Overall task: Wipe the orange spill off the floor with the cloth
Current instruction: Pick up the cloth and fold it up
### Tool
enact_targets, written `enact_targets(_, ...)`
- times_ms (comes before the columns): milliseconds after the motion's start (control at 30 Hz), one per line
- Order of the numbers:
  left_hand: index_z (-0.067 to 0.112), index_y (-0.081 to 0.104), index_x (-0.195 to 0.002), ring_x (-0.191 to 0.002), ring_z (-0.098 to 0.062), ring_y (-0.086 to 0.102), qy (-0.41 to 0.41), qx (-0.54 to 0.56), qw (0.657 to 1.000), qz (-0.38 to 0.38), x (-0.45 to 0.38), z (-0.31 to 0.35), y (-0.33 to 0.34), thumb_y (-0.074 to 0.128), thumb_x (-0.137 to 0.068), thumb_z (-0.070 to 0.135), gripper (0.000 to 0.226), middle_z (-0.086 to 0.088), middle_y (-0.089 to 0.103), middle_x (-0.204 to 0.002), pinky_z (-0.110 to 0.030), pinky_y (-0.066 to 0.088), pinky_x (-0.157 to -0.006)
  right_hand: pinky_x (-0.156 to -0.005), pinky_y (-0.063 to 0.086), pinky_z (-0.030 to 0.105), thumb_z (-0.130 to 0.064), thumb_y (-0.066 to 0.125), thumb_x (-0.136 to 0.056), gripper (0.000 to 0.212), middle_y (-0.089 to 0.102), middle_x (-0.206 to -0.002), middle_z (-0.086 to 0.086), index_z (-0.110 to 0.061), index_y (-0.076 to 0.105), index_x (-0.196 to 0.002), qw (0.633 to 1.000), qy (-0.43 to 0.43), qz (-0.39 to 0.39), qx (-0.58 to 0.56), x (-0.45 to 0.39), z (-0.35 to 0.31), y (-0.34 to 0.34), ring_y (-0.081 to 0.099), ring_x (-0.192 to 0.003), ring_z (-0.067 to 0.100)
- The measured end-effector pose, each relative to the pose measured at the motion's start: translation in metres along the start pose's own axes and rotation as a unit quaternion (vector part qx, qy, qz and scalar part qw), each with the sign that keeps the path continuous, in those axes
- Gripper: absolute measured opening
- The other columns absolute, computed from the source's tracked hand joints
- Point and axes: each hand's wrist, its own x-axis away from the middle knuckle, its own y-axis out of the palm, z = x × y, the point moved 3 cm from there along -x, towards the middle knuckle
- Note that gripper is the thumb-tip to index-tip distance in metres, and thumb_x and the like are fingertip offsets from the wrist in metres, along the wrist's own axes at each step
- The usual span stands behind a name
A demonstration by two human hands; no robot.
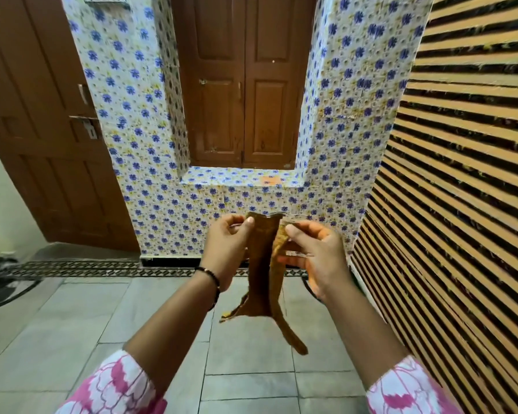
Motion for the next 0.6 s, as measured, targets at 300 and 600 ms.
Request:
enact_targets(300,0.011,0.065,-0.088,-0.08,-0.022,0.071,0.045,-0.013,0.998,-0.038,0.015,0.007,0.008,0.063,-0.09,0.018,0.008,-0.011,0.074,-0.085,-0.037,0.058,-0.072,-0.079,0.058,0.034,-0.012,0.067,-0.085,0.013,0.073,-0.089,0.0,-0.022,0.071,-0.092,0.984,-0.108,0.021,0.14,0.01,0.001,0.016,0.07,-0.086,0.012)
enact_targets(600,0.011,0.063,-0.092,-0.084,-0.016,0.071,0.117,-0.018,0.992,-0.051,0.018,0.015,0.005,0.067,-0.082,0.0,0.015,-0.006,0.074,-0.088,-0.03,0.058,-0.071,-0.081,0.055,0.025,0.007,0.046,-0.093,0.037,0.066,-0.114,0.005,-0.014,0.065,-0.117,0.989,-0.081,-0.093,0.079,0.01,-0.001,0.015,0.065,-0.104,0.014)
